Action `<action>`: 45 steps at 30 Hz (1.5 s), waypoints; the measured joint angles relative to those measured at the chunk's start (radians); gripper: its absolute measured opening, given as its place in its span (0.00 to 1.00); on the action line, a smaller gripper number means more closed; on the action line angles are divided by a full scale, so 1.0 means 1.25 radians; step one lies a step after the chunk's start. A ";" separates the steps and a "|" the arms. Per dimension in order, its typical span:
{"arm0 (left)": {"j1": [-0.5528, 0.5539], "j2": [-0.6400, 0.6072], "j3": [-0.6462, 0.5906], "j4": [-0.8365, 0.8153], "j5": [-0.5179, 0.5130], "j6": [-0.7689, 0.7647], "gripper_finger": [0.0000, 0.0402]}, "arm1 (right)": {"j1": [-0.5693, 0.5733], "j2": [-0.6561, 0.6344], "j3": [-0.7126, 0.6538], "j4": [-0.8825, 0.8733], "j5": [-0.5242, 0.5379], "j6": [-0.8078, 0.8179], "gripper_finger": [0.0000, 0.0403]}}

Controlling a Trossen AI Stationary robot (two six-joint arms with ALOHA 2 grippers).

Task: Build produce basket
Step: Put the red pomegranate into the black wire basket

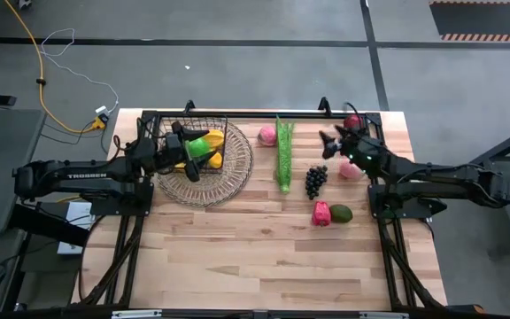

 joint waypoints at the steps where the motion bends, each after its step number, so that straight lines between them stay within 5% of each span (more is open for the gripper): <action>1: 0.000 0.000 0.000 0.000 0.000 -0.004 0.85 | 0.000 0.008 0.026 -0.092 0.058 0.021 0.83; 6: 0.000 0.000 0.000 0.001 0.000 -0.006 0.85 | -0.003 0.099 0.154 -0.459 0.261 0.188 0.83; 10: 0.000 0.000 0.000 0.001 0.000 -0.006 0.85 | -0.060 0.198 0.209 -0.593 0.303 0.274 0.83; 19: 0.000 0.000 0.000 0.001 0.004 -0.005 0.85 | -0.214 0.349 0.222 -0.545 0.279 0.291 0.83; 38: 0.000 0.000 0.000 0.001 0.007 -0.005 0.85 | -0.283 0.354 0.221 -0.499 0.200 0.145 0.83; 45: 0.000 0.000 0.000 0.002 0.007 -0.006 0.85 | -0.285 0.355 0.221 -0.495 0.189 0.114 0.98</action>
